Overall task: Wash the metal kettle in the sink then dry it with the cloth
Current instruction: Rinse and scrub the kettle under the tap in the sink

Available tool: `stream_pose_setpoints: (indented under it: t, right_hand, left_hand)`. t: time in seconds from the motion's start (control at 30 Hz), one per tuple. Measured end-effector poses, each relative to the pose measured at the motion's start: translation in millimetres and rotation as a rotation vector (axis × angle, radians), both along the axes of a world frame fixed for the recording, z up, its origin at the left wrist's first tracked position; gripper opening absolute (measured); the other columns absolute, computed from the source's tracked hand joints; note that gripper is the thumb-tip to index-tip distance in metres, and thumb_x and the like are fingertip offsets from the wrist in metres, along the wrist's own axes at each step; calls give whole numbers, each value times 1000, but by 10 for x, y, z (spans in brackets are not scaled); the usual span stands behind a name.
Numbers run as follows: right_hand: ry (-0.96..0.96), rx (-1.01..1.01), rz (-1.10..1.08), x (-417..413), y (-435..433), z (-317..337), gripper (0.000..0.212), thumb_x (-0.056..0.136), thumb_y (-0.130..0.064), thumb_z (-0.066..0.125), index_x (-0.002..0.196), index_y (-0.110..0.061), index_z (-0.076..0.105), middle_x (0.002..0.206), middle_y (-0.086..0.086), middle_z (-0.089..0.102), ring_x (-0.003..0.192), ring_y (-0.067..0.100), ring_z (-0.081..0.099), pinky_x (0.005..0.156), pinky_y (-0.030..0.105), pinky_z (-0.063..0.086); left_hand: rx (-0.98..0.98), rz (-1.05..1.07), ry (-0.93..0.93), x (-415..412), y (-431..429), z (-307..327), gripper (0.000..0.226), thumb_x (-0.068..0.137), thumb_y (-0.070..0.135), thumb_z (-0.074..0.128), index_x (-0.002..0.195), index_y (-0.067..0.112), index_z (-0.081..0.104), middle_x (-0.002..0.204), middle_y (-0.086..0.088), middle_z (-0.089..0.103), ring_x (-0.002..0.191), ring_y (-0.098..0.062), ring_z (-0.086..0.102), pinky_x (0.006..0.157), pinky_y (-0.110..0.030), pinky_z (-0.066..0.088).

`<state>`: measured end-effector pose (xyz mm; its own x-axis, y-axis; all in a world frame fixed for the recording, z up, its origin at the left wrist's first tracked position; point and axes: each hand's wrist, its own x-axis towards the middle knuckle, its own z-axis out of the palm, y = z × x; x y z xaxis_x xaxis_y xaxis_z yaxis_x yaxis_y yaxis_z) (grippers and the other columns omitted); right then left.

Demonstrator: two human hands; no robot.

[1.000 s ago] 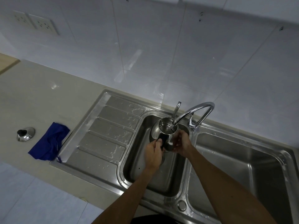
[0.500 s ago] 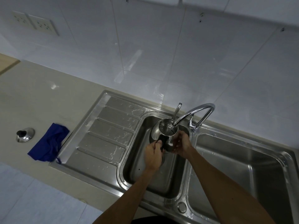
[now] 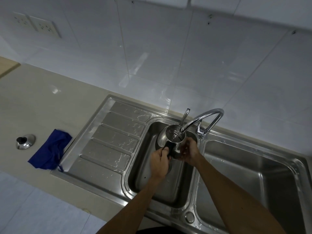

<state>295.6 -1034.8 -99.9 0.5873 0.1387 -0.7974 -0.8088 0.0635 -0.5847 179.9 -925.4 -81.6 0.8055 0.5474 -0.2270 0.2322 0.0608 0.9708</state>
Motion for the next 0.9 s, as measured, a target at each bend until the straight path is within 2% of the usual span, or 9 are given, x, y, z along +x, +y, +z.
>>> stream_pose_setpoints:
  t: [0.07,0.13,0.27,0.37,0.53,0.7,0.8,0.9]
  right_hand:
    - [-2,-7,10,11,-2,-13,47,91,-49,47,109,-8,61,106,17,60,106,36,56,96,55,48]
    - [-2,-7,13,5,-3,-15,46,91,-48,47,111,-8,60,108,18,60,108,36,56,95,54,49]
    - [-4,-9,10,13,-8,11,39,92,-45,46,100,-9,59,93,14,57,92,31,55,80,47,52]
    - [-5,-17,30,22,-7,31,40,92,-47,46,97,-10,59,88,12,56,90,31,56,81,48,51]
    - [-10,-14,88,6,-49,6,47,93,-52,43,109,-10,59,108,17,60,110,41,58,91,54,51]
    - [-17,-15,86,-4,-60,-1,53,93,-52,44,118,-8,57,115,20,59,113,41,57,97,58,48]
    - [-23,-21,87,-4,-56,41,51,94,-52,43,115,-8,58,110,19,60,111,41,58,96,56,49]
    - [-29,-40,104,22,-73,67,51,94,-52,43,113,-7,59,98,15,61,99,36,59,86,49,53]
  left_hand:
    - [-1,3,3,0,0,-1,34,83,50,45,58,31,60,53,4,51,53,-22,48,56,-42,41]
    - [3,-1,0,-3,3,2,34,83,50,45,58,31,59,54,3,51,53,-22,47,55,-42,41]
    - [8,0,-6,4,1,18,34,82,49,45,58,32,60,51,8,51,54,-21,48,56,-40,40]
    - [25,16,-16,11,2,22,34,83,49,45,58,33,61,50,9,52,52,-19,48,55,-41,40]
    - [69,27,-45,-19,-25,64,34,85,48,44,59,36,60,50,7,51,49,-17,46,51,-38,39]
    - [86,34,-32,-17,-36,58,32,85,48,44,61,37,62,54,2,54,51,-19,50,51,-44,45]
    - [92,43,-31,-7,-33,61,32,85,48,44,61,38,62,53,3,53,50,-18,50,50,-44,45]
    - [93,50,-35,6,-28,83,32,85,47,44,60,36,61,52,4,51,48,-18,47,48,-42,42]
